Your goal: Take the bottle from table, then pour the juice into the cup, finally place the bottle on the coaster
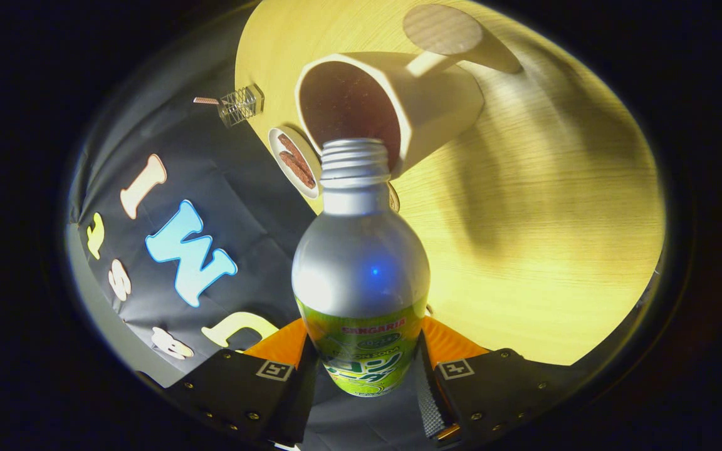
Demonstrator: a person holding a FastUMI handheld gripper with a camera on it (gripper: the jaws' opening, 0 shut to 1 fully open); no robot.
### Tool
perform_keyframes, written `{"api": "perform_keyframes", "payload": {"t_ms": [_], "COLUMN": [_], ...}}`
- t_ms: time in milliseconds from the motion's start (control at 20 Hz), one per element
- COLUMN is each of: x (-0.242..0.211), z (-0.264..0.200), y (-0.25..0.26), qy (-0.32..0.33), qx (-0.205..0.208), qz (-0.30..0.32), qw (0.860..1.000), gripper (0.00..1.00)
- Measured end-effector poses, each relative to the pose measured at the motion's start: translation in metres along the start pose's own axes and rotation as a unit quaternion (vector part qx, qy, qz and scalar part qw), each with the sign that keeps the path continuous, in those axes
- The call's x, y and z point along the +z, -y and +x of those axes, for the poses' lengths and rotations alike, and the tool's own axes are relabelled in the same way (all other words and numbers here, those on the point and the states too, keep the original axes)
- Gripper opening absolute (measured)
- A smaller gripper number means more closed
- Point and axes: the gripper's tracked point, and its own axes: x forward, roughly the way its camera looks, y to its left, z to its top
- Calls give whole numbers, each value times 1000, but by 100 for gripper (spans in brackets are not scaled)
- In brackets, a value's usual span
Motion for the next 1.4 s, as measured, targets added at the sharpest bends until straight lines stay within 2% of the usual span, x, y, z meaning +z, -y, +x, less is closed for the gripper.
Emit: {"api": "perform_keyframes", "payload": {"t_ms": [350,700,1100,1400], "x": [-6,-6,7,19], "z": [1,-8,-1,11], "y": [-1,-8,11,26], "qy": [-16,-11,49,95], "qx": [-22,-22,-33,-45], "qz": [9,3,-112,-216], "qw": [1000,1000,992,971], "gripper": [68,68,68,69]}}
